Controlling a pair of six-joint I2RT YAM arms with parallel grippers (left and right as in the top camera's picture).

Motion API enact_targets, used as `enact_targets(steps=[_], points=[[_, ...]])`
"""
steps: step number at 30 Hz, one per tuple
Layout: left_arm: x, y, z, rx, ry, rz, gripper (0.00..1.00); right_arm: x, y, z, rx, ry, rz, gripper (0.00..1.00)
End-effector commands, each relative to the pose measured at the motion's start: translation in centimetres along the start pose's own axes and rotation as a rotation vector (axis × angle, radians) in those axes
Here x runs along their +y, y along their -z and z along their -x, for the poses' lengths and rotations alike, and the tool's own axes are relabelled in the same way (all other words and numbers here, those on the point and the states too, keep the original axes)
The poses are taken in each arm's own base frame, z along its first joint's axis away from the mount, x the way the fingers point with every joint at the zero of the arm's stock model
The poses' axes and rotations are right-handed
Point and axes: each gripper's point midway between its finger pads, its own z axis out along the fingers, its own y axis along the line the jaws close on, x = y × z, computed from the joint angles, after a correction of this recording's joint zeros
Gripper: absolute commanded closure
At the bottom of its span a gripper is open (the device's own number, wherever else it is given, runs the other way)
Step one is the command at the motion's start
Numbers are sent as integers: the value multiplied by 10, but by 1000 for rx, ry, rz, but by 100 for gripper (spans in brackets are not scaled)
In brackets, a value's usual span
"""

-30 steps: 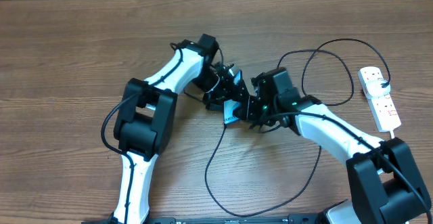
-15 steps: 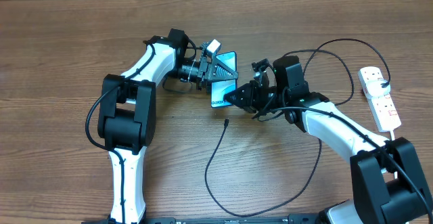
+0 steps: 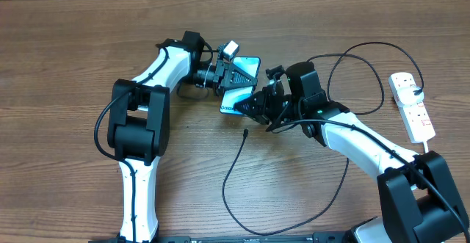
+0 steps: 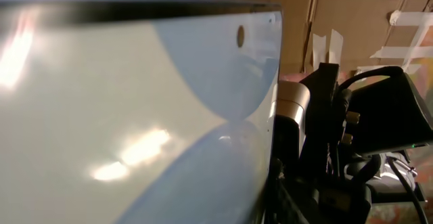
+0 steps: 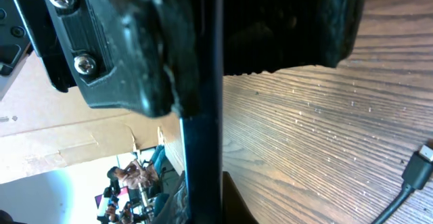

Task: Plug charger to phone and switch on socket

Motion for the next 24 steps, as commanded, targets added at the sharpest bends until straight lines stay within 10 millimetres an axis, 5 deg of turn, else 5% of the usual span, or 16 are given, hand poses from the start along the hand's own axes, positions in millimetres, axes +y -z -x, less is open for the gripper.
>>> enact_targets(steps=[1,3,8,10,13,15,24], points=[[-30,15,17,-40,-79,-65,67,-3,-3,-12,39,-25,-16,96],[-29,17,18,-46,-78,-64,69,-8,-3,-14,44,-23,-34,96],[-29,19,18,-50,-78,-63,94,-20,-2,-11,19,-2,-91,96],[-29,19,18,-50,-79,-63,96,-20,-2,-11,20,34,-90,76],[-24,19,18,-47,-79,-35,96,-20,-2,-11,21,40,-90,23],[-16,19,18,-43,-74,12,96,-20,-2,-11,21,40,-90,5],[55,37,11,-54,180,436,96,-42,1,-17,28,27,-186,0]])
